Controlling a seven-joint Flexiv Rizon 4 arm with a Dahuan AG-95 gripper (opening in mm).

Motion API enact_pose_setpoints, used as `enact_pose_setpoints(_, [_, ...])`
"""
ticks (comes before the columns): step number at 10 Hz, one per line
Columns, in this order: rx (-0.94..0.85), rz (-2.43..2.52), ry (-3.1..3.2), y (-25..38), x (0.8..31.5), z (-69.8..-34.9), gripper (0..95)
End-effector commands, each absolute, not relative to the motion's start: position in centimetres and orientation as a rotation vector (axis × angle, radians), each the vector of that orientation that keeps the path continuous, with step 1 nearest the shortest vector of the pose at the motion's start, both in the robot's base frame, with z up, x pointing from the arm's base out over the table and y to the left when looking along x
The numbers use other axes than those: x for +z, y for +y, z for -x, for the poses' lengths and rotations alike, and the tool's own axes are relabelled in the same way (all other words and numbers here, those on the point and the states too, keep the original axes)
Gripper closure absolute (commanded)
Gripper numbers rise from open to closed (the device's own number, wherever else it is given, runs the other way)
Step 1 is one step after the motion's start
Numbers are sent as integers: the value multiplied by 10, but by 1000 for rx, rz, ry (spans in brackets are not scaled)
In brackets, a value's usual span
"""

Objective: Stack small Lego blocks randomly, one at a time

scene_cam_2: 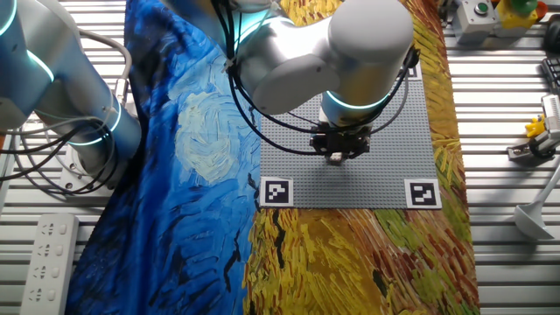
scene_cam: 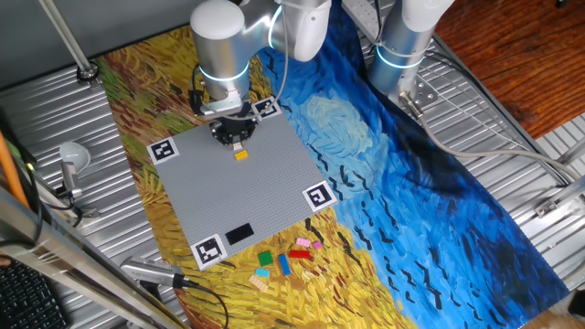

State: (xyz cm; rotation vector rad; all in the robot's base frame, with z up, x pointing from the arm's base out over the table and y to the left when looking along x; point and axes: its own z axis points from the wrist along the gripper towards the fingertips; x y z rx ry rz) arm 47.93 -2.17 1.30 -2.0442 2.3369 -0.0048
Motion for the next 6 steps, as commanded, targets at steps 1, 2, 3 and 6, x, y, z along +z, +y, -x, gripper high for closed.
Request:
enact_pose_setpoints(1, [-4, 2045, 2332, -22, 13, -479, 760])
enact_pose_setpoints(2, [-3, 2044, 2332, -22, 13, -479, 570])
enact_pose_setpoints(3, [-2, 2044, 2332, -22, 13, -479, 570])
enact_pose_setpoints(6, [1, 2036, 2338, -22, 13, -479, 570])
